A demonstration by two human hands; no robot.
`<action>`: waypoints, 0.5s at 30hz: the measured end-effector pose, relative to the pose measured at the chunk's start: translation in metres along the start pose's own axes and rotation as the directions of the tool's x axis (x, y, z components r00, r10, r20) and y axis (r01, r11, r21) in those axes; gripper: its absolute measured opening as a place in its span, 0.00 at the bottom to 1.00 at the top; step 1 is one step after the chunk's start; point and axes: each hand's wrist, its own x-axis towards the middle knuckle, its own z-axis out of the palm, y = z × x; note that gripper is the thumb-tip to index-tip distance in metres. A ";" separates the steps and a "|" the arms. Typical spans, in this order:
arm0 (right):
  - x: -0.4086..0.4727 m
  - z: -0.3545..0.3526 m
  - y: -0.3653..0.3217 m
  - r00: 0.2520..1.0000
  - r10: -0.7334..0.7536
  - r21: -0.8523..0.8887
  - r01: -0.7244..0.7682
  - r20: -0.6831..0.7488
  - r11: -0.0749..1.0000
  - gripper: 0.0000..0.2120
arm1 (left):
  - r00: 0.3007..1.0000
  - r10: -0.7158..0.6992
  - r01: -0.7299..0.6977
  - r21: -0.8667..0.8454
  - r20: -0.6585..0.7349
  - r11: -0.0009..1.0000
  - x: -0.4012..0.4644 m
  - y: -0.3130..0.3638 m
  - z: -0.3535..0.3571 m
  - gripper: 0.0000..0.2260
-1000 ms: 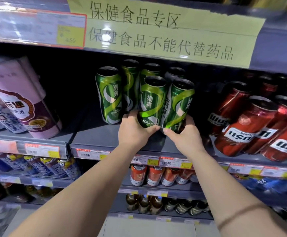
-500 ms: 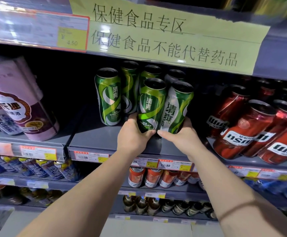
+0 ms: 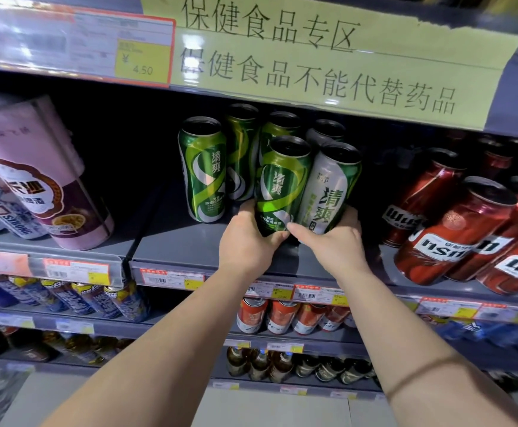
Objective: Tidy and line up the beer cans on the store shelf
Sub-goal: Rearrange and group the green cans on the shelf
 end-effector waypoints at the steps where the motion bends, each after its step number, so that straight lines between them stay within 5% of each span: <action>1: 0.000 0.000 -0.001 0.999 0.002 -0.010 -0.002 -0.037 1.000 0.47 | 1.000 0.001 -0.001 -0.003 -0.002 1.000 0.000 -0.001 0.000 0.27; 6: -0.006 -0.011 0.003 0.997 -0.076 0.087 0.076 -0.010 0.993 0.25 | 1.000 0.004 -0.004 -0.004 -0.007 1.000 0.001 -0.002 0.001 0.27; 9: -0.005 -0.011 0.003 0.999 -0.044 0.152 0.041 0.016 0.988 0.29 | 1.000 0.000 0.000 -0.002 -0.007 1.000 0.002 -0.002 0.001 0.28; 12: -0.004 -0.002 -0.004 1.000 0.002 0.030 -0.002 -0.003 1.000 0.47 | 1.000 -0.001 0.001 -0.002 -0.005 1.000 0.002 -0.002 0.001 0.26; 15: -0.004 -0.001 -0.005 0.994 -0.030 0.044 0.035 -0.106 0.998 0.39 | 1.000 -0.001 0.001 -0.005 -0.003 1.000 0.002 -0.003 0.001 0.26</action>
